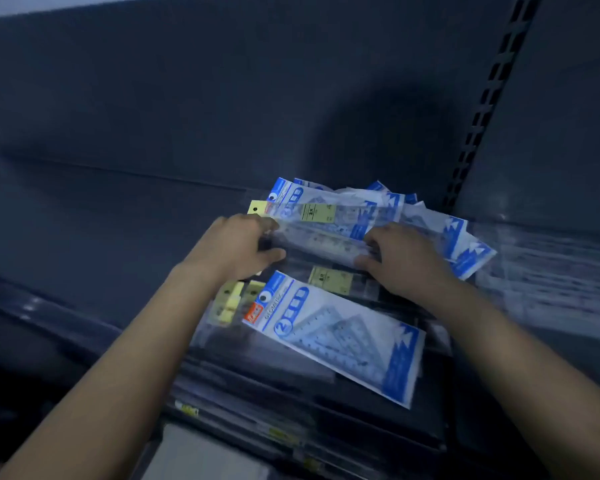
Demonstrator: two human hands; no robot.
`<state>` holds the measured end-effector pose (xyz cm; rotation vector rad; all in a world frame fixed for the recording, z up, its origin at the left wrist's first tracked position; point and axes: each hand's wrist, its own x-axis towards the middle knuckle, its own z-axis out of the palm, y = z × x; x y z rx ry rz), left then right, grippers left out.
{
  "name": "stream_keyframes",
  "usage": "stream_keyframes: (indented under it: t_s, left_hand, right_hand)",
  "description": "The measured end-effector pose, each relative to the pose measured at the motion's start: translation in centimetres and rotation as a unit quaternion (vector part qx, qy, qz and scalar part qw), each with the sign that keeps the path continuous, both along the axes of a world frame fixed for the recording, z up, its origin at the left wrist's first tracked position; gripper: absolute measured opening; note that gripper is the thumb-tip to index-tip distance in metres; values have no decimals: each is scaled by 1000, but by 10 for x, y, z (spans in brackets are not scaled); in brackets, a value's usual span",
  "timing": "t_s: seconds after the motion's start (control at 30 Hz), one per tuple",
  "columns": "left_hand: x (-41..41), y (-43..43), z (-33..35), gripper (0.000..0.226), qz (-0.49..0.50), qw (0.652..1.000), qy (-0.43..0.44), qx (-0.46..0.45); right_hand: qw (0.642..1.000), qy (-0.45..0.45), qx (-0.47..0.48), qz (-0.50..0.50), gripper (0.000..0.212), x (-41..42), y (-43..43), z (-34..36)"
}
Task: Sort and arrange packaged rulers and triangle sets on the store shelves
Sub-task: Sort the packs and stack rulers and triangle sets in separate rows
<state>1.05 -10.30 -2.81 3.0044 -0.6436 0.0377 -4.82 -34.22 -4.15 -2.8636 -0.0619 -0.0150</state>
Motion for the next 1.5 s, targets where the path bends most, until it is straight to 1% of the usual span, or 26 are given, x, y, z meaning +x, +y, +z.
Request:
stream_keyframes:
  t_s: [0.07,0.1,0.2,0.3,0.37,0.43,0.5,0.57,0.63,0.7,0.77,0.83,0.9,1.0,1.07,1.13,1.17,1.23,1.27,1.3,1.33,1.4,1.5]
  left_hand:
    - [25,7,-4,38,-42,998,17,-40]
    - [36,9,-5,38,-65,996,33,-59]
    - [66,14,-9,56,-143,983,64,-93]
    - [86,11,-13,57,-201,969,59,-128]
    - [91,4,-16,47,-236,958,69,-148]
    - [90,-5,-18,29,-268,941,95,-186]
    - [88,-9,-19,12,-296,923,116,-216]
    - [91,-4,-20,7,-295,916,129,-237]
    - [97,8,-20,6,-261,913,149,-278]
    - [102,18,-19,10,-243,901,173,-314]
    - [102,24,-17,13,-242,892,196,-327]
    - [102,25,-17,11,-241,886,218,-332]
    - [101,25,-14,8,-239,886,228,-326]
    - [101,27,-10,10,-237,882,241,-329]
    - [100,28,-7,12,-233,878,252,-333]
    - [97,27,-3,14,-233,876,251,-339]
    - [95,27,-1,15,-235,873,254,-344]
    - [92,26,1,18,-237,866,264,-352]
    - [91,25,2,18,-240,863,270,-354]
    - [90,25,2,18,-241,861,275,-353]
    - [90,24,1,16,-240,860,278,-354]
    - [89,22,-1,9,-233,860,276,-361]
    - [91,19,-4,7,-226,866,246,-372]
  right_hand:
    - [999,7,27,-25,30,7,3,0]
    - [998,13,39,-39,27,8,5,2]
    - [994,-1,61,-89,17,9,11,2]
    - [989,-44,83,-116,14,8,20,-3]
    - [983,-65,121,-121,11,7,28,-6]
    - [973,-87,175,-125,11,6,36,-10]
    - [958,-136,212,-135,11,6,44,-17]
    - [943,-196,230,-143,8,6,49,-23]
    - [928,-229,247,-161,20,6,49,-27]
    - [918,-239,257,-185,24,6,48,-28]
    - [922,-222,255,-187,23,5,48,-28]
    - [933,-207,240,-170,23,5,51,-27]
    - [944,-198,218,-150,29,3,54,-26]
    - [958,-173,181,-137,49,6,53,-29]
    - [957,-160,193,-145,67,9,50,-30]
    - [944,-162,246,-148,75,13,48,-31]
    - [935,-161,280,-149,72,14,47,-32]
    - [911,-161,347,-152,52,16,46,-32]
    - [895,-167,385,-149,40,16,46,-32]
    - [876,-174,427,-142,32,16,46,-32]
    - [858,-177,462,-134,29,17,47,-31]
    - [834,-173,508,-125,26,17,46,-29]
    - [789,-165,578,-128,20,16,45,-24]
